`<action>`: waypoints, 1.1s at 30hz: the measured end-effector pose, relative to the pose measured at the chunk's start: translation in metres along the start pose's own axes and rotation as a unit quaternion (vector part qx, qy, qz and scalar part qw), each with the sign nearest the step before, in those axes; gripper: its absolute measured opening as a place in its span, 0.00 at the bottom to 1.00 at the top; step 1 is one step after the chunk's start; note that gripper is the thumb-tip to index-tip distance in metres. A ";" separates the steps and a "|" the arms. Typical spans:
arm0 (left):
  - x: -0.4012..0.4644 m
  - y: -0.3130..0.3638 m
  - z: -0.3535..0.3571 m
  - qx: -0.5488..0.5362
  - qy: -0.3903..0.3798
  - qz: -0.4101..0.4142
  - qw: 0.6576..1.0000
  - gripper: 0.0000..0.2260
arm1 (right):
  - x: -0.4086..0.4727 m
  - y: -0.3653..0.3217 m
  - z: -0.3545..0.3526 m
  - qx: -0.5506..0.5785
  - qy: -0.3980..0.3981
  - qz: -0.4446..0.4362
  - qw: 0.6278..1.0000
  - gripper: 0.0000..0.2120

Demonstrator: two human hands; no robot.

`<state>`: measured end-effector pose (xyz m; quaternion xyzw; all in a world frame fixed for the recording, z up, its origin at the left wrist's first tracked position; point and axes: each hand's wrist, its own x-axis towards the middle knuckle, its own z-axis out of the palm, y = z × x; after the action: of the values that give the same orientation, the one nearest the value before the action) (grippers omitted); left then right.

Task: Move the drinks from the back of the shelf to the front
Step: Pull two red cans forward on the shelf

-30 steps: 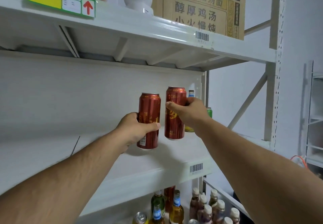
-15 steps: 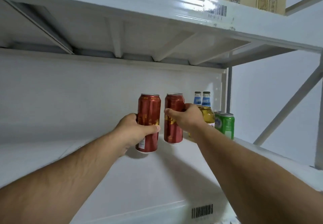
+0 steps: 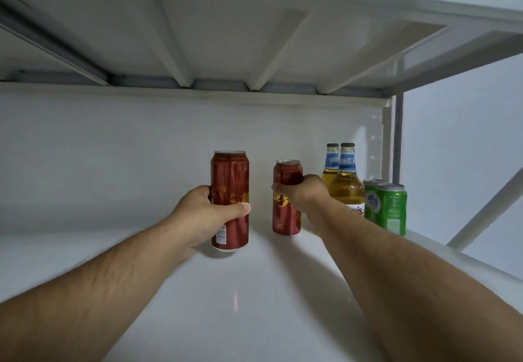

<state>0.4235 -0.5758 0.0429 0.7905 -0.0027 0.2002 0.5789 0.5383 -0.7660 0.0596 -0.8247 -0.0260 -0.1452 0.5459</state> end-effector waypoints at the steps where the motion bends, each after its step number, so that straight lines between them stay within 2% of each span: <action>1: 0.000 0.000 0.000 -0.002 0.001 -0.001 1.000 0.16 | 0.003 0.001 0.000 0.001 0.000 0.001 1.000 0.23; 20: -0.004 -0.011 0.002 -0.039 0.002 -0.012 0.999 0.15 | 0.017 0.004 0.000 -0.030 -0.059 -0.020 0.998 0.21; 33: -0.014 -0.005 0.010 -0.031 -0.004 -0.025 0.999 0.15 | 0.011 0.003 0.000 -0.035 -0.036 -0.010 0.999 0.21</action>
<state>0.4148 -0.5868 0.0316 0.7726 0.0085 0.1819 0.6082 0.5495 -0.7684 0.0602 -0.8479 -0.0488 -0.1215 0.5138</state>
